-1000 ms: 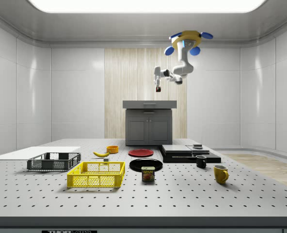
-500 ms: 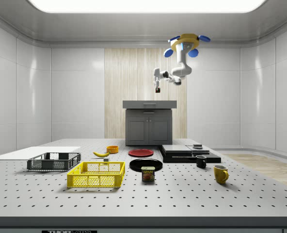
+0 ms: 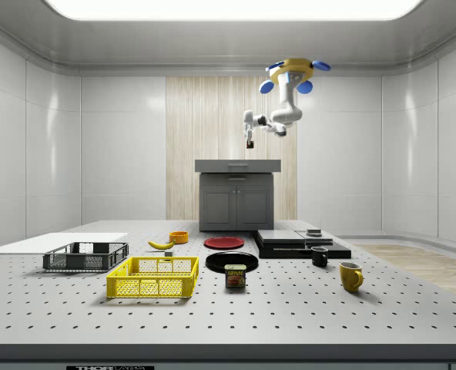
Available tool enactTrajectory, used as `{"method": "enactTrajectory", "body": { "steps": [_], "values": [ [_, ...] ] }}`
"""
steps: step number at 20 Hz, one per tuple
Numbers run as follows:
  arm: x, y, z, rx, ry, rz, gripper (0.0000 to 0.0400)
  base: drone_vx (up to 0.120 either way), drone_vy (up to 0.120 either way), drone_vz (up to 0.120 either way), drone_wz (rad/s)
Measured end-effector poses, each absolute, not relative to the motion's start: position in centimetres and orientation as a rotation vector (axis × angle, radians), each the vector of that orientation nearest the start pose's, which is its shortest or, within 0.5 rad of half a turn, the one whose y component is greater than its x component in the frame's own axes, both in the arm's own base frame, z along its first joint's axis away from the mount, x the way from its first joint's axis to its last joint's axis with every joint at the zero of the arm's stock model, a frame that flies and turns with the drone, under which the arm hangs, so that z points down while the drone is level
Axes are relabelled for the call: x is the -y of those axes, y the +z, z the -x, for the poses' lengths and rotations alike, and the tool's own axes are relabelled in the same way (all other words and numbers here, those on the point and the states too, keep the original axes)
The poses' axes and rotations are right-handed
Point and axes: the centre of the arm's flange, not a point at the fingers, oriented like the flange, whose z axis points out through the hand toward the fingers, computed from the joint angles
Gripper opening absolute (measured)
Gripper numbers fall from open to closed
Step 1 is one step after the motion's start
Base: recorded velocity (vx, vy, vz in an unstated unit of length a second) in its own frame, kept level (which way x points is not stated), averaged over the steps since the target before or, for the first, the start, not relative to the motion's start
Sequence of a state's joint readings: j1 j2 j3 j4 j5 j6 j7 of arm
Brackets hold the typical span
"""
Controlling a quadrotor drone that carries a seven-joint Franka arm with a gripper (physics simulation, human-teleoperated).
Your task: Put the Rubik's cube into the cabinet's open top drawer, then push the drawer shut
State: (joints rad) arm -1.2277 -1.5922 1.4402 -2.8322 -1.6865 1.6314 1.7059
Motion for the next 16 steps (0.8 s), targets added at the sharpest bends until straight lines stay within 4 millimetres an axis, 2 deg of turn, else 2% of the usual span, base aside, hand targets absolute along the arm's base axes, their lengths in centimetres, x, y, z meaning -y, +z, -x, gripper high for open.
{"method": "enactTrajectory", "body": {
  "steps": [16],
  "values": [
    [0.00, 47.67, -32.07, 0.002, 0.786, -0.001, 0.0325, 0.000, -0.120, 0.000, 0.000]
  ]
}}
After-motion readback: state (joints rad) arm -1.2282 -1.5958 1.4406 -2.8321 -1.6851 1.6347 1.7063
